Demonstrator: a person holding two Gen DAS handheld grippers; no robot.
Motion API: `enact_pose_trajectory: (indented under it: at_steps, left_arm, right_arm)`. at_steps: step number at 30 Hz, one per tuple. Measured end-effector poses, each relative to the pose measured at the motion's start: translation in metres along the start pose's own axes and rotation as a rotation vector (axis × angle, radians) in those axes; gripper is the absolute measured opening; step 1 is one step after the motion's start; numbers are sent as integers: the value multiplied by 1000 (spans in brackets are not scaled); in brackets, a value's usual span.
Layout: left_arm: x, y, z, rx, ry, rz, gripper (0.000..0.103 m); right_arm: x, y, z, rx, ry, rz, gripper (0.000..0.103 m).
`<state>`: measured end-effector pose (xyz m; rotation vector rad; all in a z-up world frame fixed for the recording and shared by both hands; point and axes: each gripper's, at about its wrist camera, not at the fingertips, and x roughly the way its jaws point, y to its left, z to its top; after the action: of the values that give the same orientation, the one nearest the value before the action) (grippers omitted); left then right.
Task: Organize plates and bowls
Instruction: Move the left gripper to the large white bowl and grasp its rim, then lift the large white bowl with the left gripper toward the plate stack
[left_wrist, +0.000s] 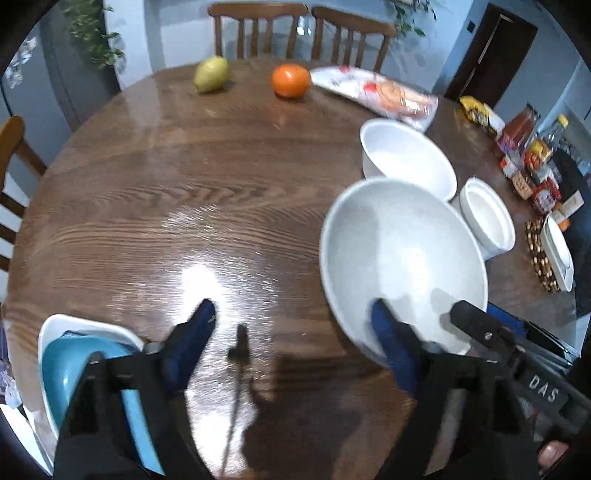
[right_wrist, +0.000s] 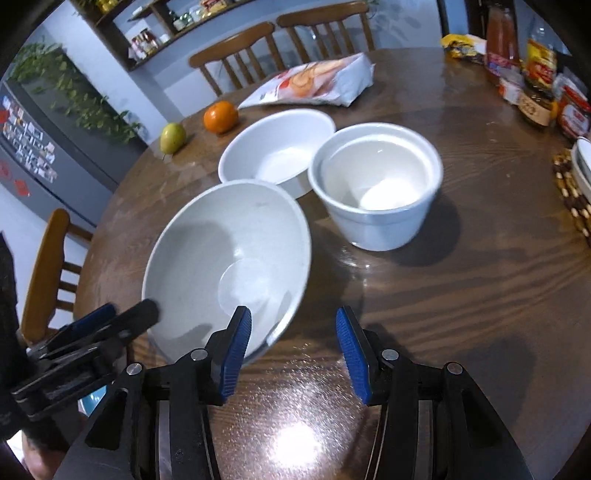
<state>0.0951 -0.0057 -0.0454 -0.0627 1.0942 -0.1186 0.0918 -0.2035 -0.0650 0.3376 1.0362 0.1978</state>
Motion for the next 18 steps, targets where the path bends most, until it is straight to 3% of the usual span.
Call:
enact_pose_trajectory:
  at_steps: [2, 4, 6, 18]
  left_arm:
    - [9, -3, 0, 15, 33, -13, 56]
    - [12, -7, -2, 31, 49, -37, 33]
    - [13, -10, -4, 53, 60, -53, 20]
    - [-29, 3, -41, 133, 10, 29, 19]
  right_arm:
    - [3, 3, 0, -14, 12, 3, 42]
    - [5, 7, 0, -37, 20, 18, 26]
    - [5, 9, -1, -47, 26, 30, 20]
    - [-12, 33, -24, -88, 99, 104, 17]
